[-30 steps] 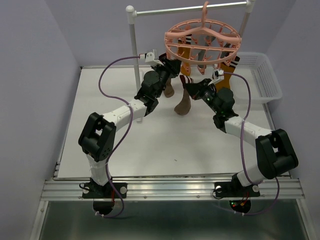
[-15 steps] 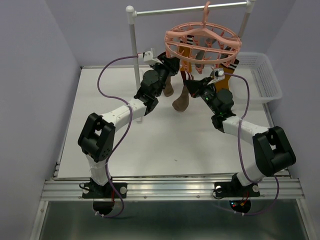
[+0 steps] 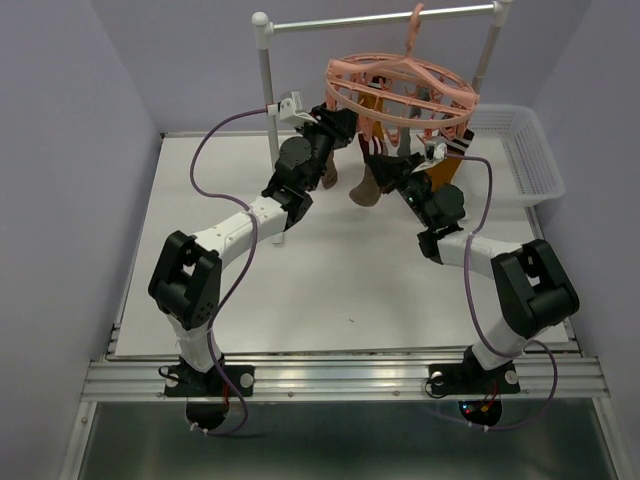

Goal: Clip the socks to the hanger
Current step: Clamp the sock onto the hanger.

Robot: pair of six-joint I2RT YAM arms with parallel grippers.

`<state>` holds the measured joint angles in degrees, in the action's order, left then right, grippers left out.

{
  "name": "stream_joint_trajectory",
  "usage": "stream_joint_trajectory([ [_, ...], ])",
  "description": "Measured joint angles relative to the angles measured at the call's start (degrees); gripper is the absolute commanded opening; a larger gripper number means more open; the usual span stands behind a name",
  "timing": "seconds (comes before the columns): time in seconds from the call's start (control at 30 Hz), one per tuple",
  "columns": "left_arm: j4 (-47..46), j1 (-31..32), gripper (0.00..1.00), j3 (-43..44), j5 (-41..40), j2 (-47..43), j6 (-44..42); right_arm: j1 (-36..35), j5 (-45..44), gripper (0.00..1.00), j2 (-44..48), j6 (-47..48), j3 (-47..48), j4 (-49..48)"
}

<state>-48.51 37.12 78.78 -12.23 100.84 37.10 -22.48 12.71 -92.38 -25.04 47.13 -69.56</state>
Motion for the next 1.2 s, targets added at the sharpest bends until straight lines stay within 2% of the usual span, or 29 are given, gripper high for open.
stream_joint_trajectory([
  [0.27,1.68,0.02,0.0,-0.35,0.96,-0.22,2.75,-0.13,2.78,0.01,-1.27,-1.2,-1.88,-2.32],
  [0.73,2.51,0.37,0.0,-3.3,1.49,-1.49,4.37,-0.85,1.22,0.01,-0.59,-0.48,-4.9,-2.91],
  [1.2,2.64,0.55,0.0,-3.34,1.25,-1.49,4.31,-1.55,2.45,0.01,6.19,2.23,-7.91,-3.21],
])
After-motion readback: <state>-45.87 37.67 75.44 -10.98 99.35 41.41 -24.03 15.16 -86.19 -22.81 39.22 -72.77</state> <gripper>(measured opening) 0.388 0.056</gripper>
